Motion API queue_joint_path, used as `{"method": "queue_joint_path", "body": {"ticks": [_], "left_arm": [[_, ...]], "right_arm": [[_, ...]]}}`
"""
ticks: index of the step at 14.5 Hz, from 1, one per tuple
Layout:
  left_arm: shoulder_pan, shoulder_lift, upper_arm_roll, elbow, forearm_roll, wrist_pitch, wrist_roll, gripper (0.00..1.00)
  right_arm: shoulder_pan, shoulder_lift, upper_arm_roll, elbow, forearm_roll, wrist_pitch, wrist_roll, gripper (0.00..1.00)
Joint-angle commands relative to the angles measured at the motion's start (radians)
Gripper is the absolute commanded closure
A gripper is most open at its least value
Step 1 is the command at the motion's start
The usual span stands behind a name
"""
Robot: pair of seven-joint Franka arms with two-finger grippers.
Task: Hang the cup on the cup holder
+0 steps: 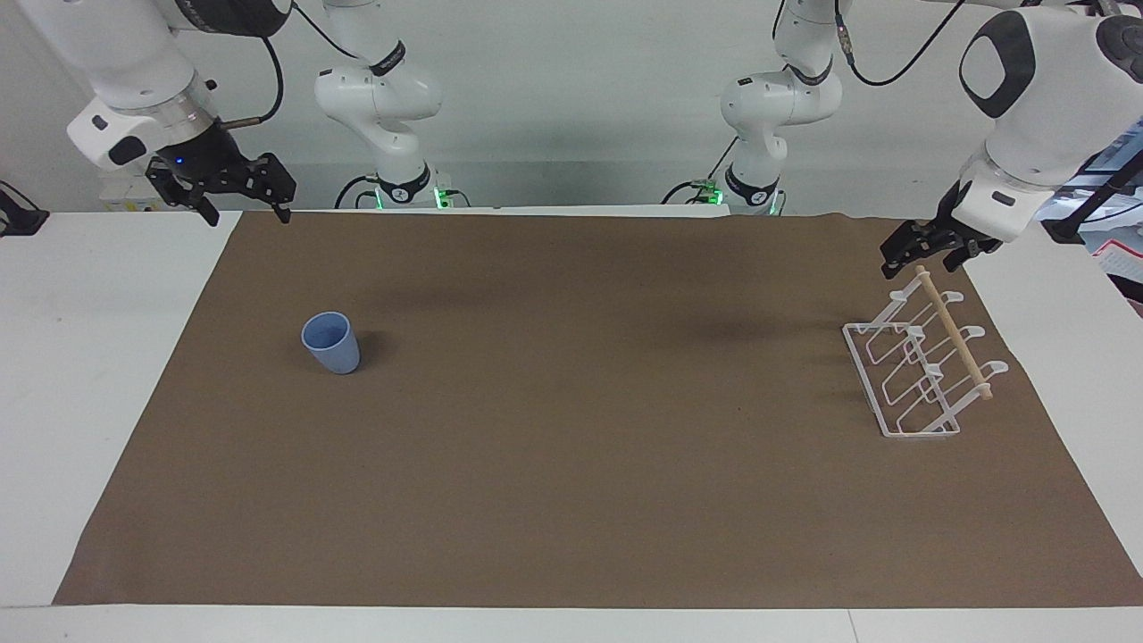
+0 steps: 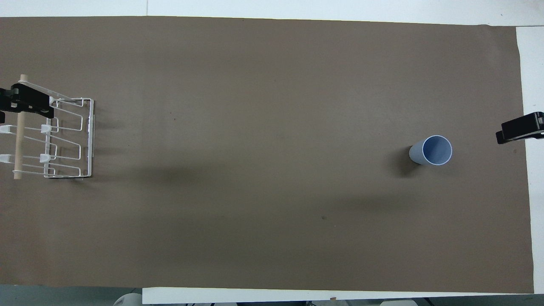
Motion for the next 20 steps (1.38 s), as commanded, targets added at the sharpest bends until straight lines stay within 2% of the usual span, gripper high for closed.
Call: {"method": "queue_joint_path", "body": {"ticks": [1, 3, 5, 7, 9, 14, 16, 17, 20], "left_arm": [[-0.065, -0.039, 0.106, -0.014, 0.006, 0.01, 0.026, 0.0], [-0.08, -0.036, 0.117, 0.0, 0.004, 0.013, 0.076, 0.0], [-0.08, -0.036, 0.117, -0.003, 0.004, 0.007, 0.106, 0.0], [-0.074, -0.039, 0.116, -0.011, 0.004, 0.007, 0.106, 0.0], [-0.08, -0.038, 0.116, -0.017, 0.004, 0.006, 0.094, 0.0], [-0.082, -0.038, 0.117, -0.019, 0.004, -0.007, 0.094, 0.0], [-0.082, -0.038, 0.117, -0.019, 0.006, -0.008, 0.095, 0.0], [-0.082, -0.038, 0.117, -0.019, 0.006, -0.008, 0.094, 0.0], [-0.082, -0.039, 0.117, -0.023, 0.006, -0.008, 0.095, 0.0]], "right_arm": [[-0.003, -0.002, 0.001, 0.002, -0.005, 0.004, 0.013, 0.0], [0.004, -0.005, 0.001, -0.009, -0.006, 0.012, 0.013, 0.0], [0.004, -0.028, 0.001, -0.06, -0.008, 0.036, -0.005, 0.0], [0.001, -0.066, 0.001, -0.164, -0.006, 0.147, -0.054, 0.0], [-0.005, -0.082, 0.0, -0.292, 0.012, 0.319, -0.096, 0.0], [-0.006, 0.009, -0.001, -0.484, 0.046, 0.608, -0.206, 0.02], [-0.022, 0.015, -0.001, -0.519, 0.044, 0.636, -0.244, 0.02], [-0.032, 0.022, -0.001, -0.522, 0.044, 0.639, -0.278, 0.06], [-0.049, 0.091, -0.001, -0.545, 0.046, 0.691, -0.292, 0.09]]}}
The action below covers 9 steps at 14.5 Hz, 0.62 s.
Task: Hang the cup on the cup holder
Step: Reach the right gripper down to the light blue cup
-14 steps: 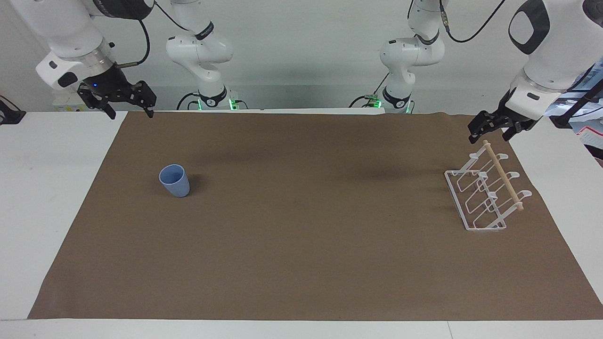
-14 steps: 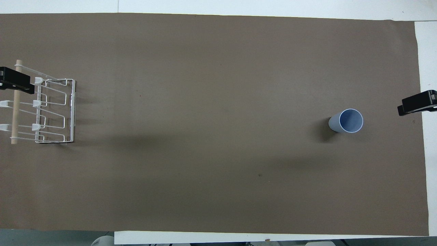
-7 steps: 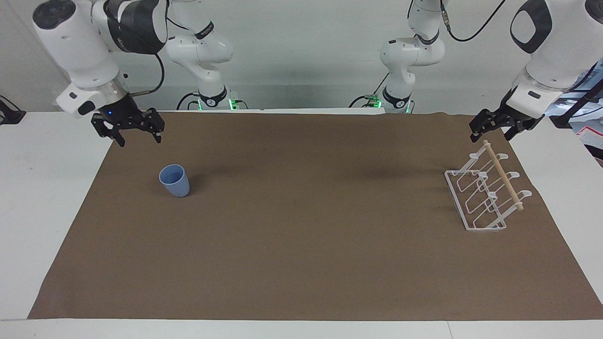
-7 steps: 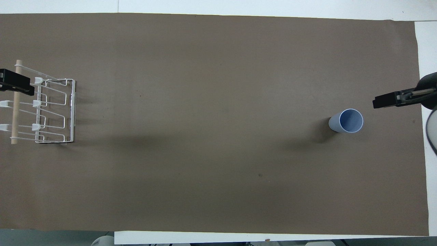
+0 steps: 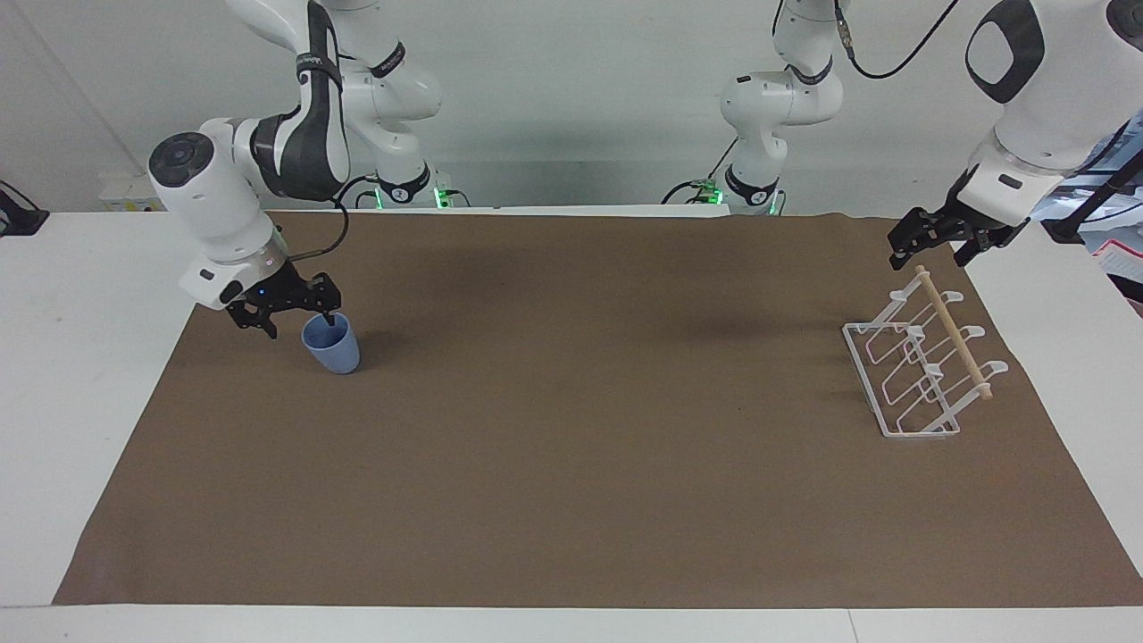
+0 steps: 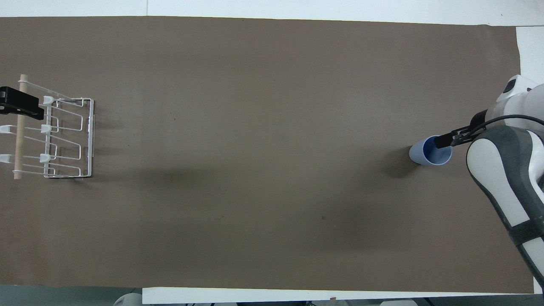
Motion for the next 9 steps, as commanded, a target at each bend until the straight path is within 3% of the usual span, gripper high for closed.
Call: {"method": "queue_joint_path", "body": {"ticks": [1, 3, 5, 9], "left_arm": [[-0.021, -0.015, 0.019, -0.019, 0.006, -0.005, 0.006, 0.0], [-0.022, -0.015, 0.019, -0.019, 0.007, 0.001, 0.006, 0.0], [-0.022, -0.015, 0.019, -0.019, 0.009, 0.002, 0.006, 0.0], [-0.018, -0.032, 0.019, -0.053, 0.013, -0.005, 0.004, 0.0]], "right_arm": [[-0.019, 0.036, 0.002, -0.053, 0.024, 0.085, -0.037, 0.11], [-0.017, 0.03, 0.002, -0.106, 0.024, 0.125, -0.057, 0.14], [-0.021, 0.039, 0.002, -0.12, 0.024, 0.154, -0.098, 0.27], [-0.022, 0.052, 0.002, -0.118, 0.024, 0.164, -0.135, 0.94]]}}
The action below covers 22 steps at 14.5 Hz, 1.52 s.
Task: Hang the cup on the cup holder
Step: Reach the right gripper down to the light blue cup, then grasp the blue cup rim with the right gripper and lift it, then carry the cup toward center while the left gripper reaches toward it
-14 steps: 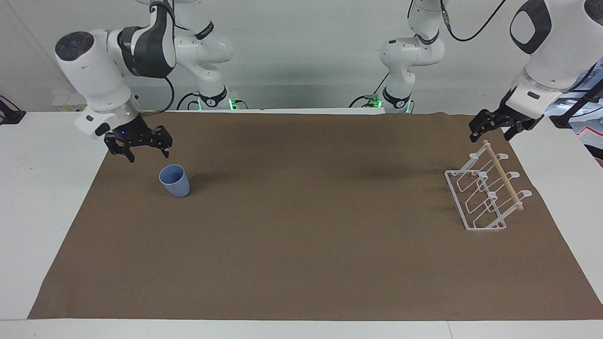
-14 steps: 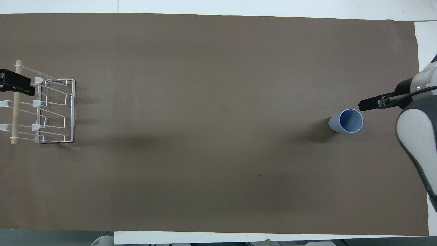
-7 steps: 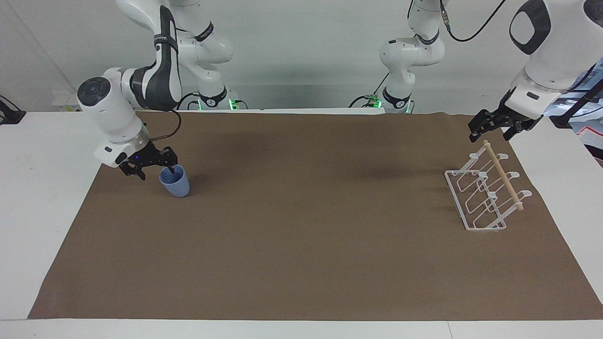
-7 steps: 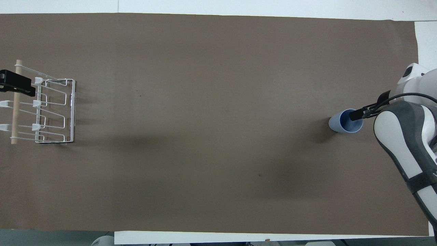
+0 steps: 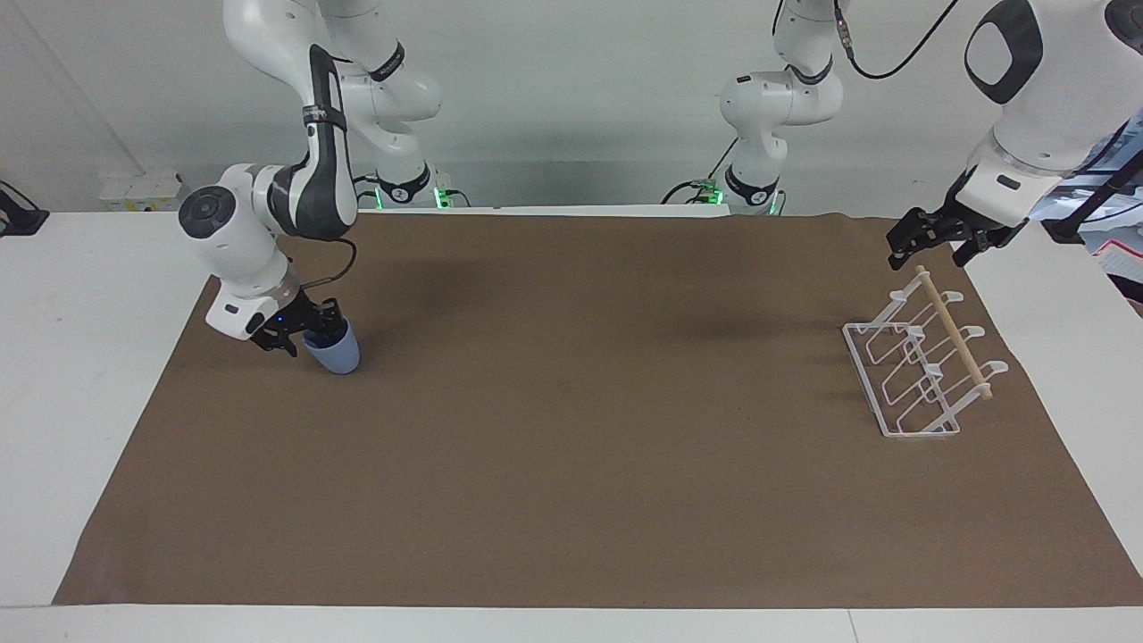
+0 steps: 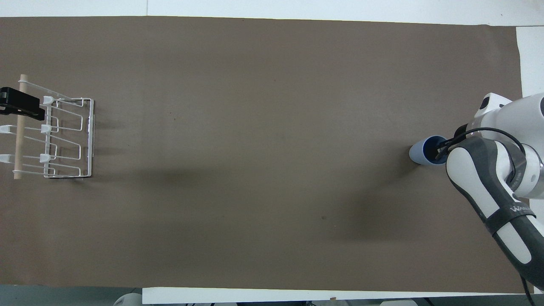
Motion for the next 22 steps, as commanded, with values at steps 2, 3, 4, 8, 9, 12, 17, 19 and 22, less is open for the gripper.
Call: {"method": "queue_joint_path", "body": {"ticks": [2, 3, 4, 8, 9, 12, 17, 19, 22], "left_arm": [[-0.01, -0.03, 0.019, -0.044, 0.013, 0.01, -0.02, 0.0], [-0.01, -0.03, 0.018, -0.045, 0.013, 0.014, -0.099, 0.0], [-0.018, -0.03, 0.016, -0.045, 0.013, 0.015, -0.2, 0.0], [-0.055, -0.027, 0.011, -0.057, -0.095, 0.056, -0.714, 0.0], [-0.056, -0.027, 0.011, -0.068, -0.149, 0.06, -0.837, 0.0], [-0.099, -0.03, 0.011, -0.093, -0.315, 0.07, -1.214, 0.0], [-0.202, -0.029, 0.011, -0.183, -0.563, 0.191, -1.638, 0.0], [-0.239, -0.007, 0.011, -0.185, -0.605, 0.225, -1.715, 0.0], [-0.286, 0.009, 0.013, -0.191, -0.609, 0.273, -1.755, 0.0]], "right_arm": [[-0.007, 0.001, 0.005, 0.014, 0.021, 0.007, -0.043, 1.0], [-0.004, 0.009, 0.005, 0.025, 0.021, 0.001, -0.043, 1.0], [-0.004, 0.01, 0.007, 0.04, 0.024, -0.016, -0.045, 1.0], [0.014, 0.053, 0.016, 0.222, 0.356, -0.266, -0.052, 1.0], [0.043, 0.056, 0.021, 0.23, 0.476, -0.277, -0.048, 1.0], [0.17, 0.055, 0.022, 0.229, 0.836, -0.272, 0.074, 1.0], [0.453, 0.056, 0.024, 0.237, 1.241, -0.063, 0.368, 1.0], [0.568, 0.059, 0.025, 0.237, 1.32, 0.04, 0.437, 1.0], [0.684, 0.059, 0.025, 0.237, 1.402, 0.137, 0.5, 1.0]]}}
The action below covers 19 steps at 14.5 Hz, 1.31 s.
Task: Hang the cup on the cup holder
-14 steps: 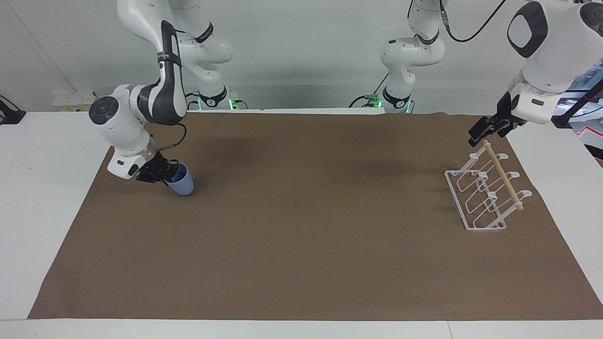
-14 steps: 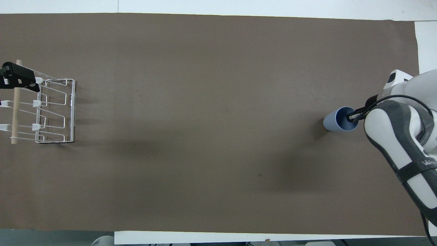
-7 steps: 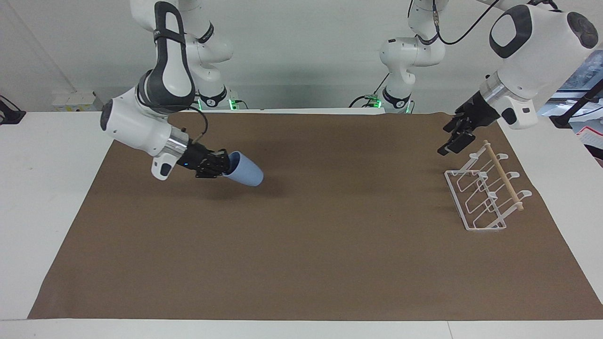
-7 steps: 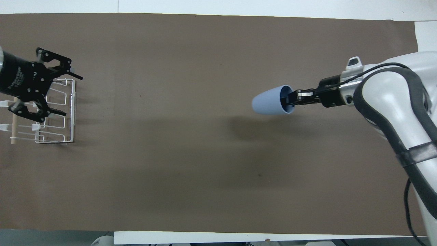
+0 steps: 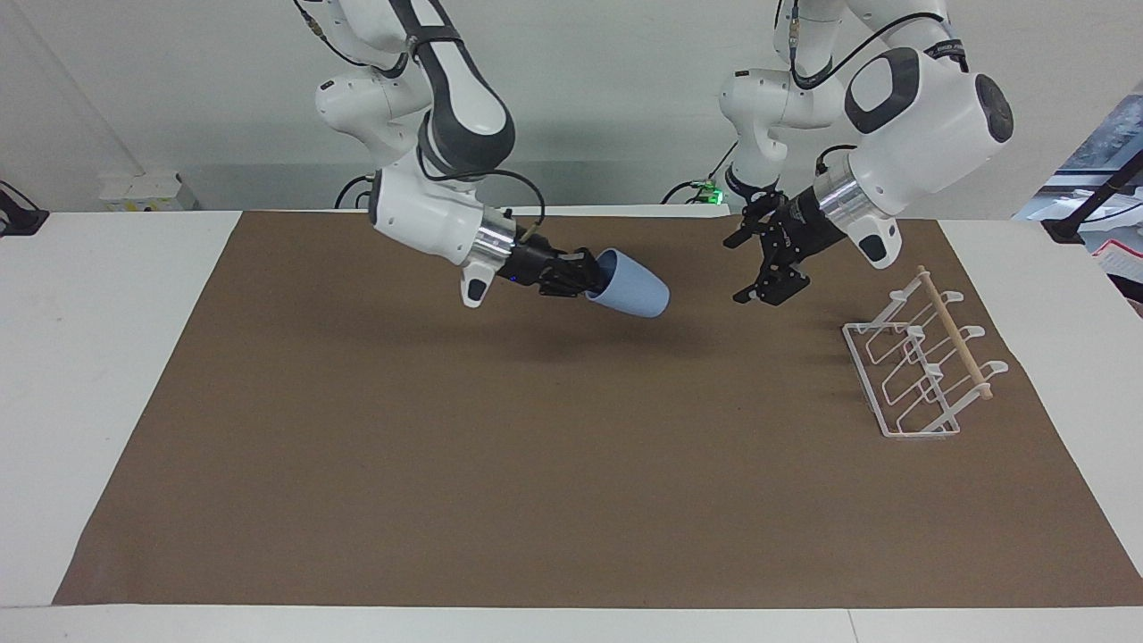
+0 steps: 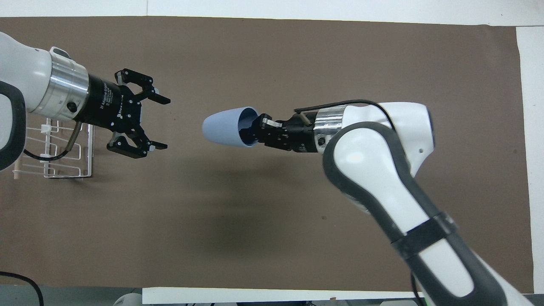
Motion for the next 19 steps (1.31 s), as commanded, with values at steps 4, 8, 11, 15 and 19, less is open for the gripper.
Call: {"method": "queue_joint_path", "body": {"ticks": [4, 8, 11, 15, 19], "left_arm": [[-0.089, 0.014, 0.016, -0.046, -0.017, 0.065, -0.068, 0.0], [-0.132, 0.009, 0.016, -0.068, -0.015, 0.065, -0.07, 0.0], [-0.159, -0.008, 0.016, -0.115, -0.012, 0.073, -0.065, 0.0], [-0.159, -0.017, 0.016, -0.141, -0.009, 0.064, -0.063, 0.0], [-0.157, -0.028, 0.018, -0.164, -0.006, 0.067, -0.057, 0.01]], "right_arm": [[0.112, 0.018, -0.006, 0.015, 0.078, 0.098, 0.039, 1.0], [0.148, 0.021, -0.005, 0.016, 0.119, 0.148, 0.038, 1.0], [0.151, 0.02, 0.001, 0.029, 0.122, 0.155, 0.041, 1.0], [0.151, 0.021, 0.001, 0.056, 0.124, 0.157, 0.07, 0.99], [0.139, 0.023, 0.001, 0.068, 0.124, 0.155, 0.073, 0.97]]}}
